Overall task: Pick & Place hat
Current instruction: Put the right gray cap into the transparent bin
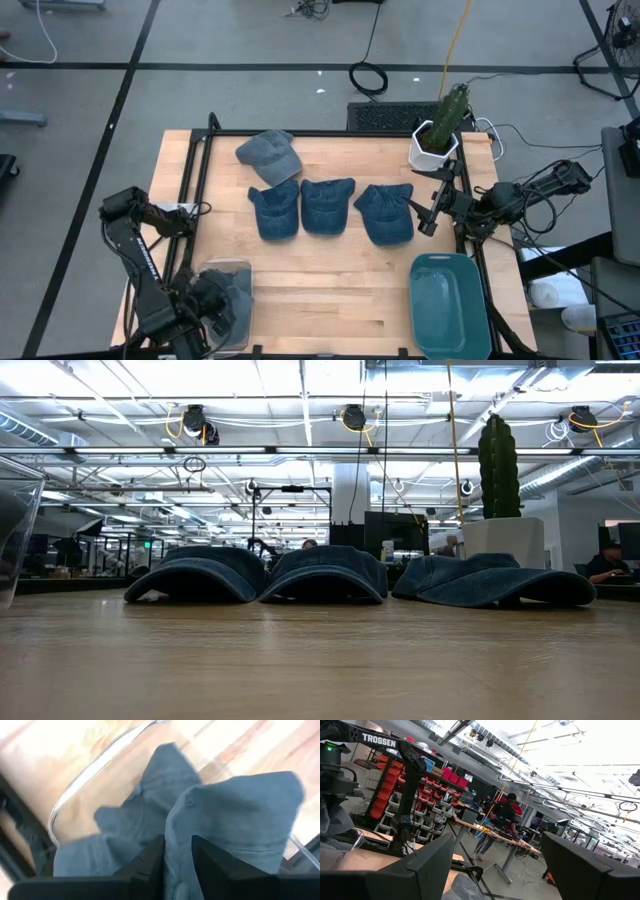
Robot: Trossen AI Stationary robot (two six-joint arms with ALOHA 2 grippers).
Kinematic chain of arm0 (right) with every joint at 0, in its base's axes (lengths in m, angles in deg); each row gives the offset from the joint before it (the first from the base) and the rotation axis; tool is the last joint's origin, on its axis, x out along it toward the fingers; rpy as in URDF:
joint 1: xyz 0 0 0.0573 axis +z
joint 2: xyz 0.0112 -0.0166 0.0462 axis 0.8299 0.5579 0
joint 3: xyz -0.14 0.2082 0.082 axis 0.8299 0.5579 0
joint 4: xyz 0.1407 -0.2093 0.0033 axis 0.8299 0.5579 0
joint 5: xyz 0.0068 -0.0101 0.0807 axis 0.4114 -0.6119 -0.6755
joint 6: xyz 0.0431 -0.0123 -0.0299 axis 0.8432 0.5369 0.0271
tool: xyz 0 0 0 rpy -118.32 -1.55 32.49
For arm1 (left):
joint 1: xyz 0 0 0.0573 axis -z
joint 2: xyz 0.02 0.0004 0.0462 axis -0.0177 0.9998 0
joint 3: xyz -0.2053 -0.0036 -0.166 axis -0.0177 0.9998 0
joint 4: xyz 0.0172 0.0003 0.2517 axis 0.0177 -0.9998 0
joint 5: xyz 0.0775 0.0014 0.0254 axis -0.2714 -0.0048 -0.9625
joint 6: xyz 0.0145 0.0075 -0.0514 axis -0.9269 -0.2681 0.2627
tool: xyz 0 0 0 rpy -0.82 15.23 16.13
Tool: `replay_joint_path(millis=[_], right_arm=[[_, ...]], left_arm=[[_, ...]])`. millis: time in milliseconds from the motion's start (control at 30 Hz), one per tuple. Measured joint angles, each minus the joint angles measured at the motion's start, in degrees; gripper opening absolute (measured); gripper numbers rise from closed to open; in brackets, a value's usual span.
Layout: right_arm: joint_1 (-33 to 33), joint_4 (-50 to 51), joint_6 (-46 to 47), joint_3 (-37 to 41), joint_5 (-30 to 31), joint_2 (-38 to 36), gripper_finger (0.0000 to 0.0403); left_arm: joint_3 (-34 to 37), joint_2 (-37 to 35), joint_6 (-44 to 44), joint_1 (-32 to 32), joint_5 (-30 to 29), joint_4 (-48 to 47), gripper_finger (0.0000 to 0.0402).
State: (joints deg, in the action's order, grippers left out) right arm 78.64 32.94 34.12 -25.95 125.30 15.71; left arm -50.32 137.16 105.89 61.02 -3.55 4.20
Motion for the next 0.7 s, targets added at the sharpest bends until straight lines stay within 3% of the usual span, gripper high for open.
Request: replay_joint_path(millis=[200,467,700], right_arm=[[0.0,0.0,0.0,0.0,0.0,0.0,0.0289],[0.0,0.0,0.0,0.0,0.0,0.0,0.0289],[0.0,0.0,0.0,0.0,0.0,0.0,0.0289]], left_arm=[[0.0,0.0,-7.7,0.0,-5.2,0.0,0.0128],[0.0,0.0,-8.3,0.0,-7.3,0.0,0.0153],[0.0,0.0,-8.4,-0.2,-18.7,-2.2,0.0161]])
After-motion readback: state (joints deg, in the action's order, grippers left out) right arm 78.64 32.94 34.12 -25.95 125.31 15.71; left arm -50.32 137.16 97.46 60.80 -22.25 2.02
